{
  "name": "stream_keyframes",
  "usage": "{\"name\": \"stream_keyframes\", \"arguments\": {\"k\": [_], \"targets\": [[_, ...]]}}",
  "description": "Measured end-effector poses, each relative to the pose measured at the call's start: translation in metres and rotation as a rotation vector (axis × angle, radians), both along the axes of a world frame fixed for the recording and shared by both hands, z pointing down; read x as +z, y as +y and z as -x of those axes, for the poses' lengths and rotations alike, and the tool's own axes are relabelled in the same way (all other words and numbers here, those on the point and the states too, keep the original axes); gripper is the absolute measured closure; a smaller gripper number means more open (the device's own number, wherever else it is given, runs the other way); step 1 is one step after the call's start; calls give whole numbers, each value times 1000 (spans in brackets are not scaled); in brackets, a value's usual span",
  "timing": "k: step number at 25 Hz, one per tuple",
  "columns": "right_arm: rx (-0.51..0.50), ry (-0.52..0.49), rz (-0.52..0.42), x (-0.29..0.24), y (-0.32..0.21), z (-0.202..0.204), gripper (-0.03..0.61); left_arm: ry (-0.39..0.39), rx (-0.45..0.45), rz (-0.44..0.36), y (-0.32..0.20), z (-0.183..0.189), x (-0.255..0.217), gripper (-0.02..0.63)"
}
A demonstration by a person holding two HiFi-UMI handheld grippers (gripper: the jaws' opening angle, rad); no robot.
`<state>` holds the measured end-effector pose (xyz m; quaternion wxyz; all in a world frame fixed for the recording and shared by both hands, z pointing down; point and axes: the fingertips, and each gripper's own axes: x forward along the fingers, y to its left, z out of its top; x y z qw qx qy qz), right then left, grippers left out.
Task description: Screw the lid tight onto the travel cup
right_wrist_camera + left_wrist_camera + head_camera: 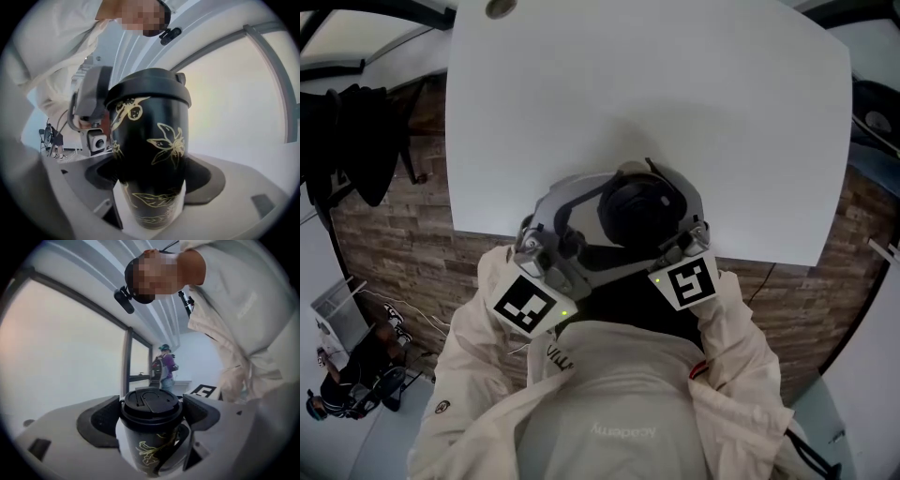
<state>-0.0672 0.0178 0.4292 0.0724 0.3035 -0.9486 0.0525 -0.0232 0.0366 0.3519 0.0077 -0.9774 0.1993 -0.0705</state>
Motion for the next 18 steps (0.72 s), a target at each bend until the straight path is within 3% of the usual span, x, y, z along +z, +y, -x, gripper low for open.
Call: {"name": "stream_keyframes", "arguments": {"k": [2, 5, 9, 15, 18], "targets": [[-2, -1, 5, 0, -1, 0, 181, -4, 102, 14, -2, 0, -1, 193], [10, -8, 9, 0, -1, -1, 182, -8, 82, 40, -2, 0, 0, 193], [26, -13, 8, 0, 1, -1, 181, -34, -121, 56, -2, 8, 4, 193], [46, -16, 1, -1, -3, 0, 181, -39, -551, 104, -4, 15, 5, 193], [53, -21, 0, -3, -3, 1, 181, -15, -628, 118, -5, 11, 6, 195]]}}
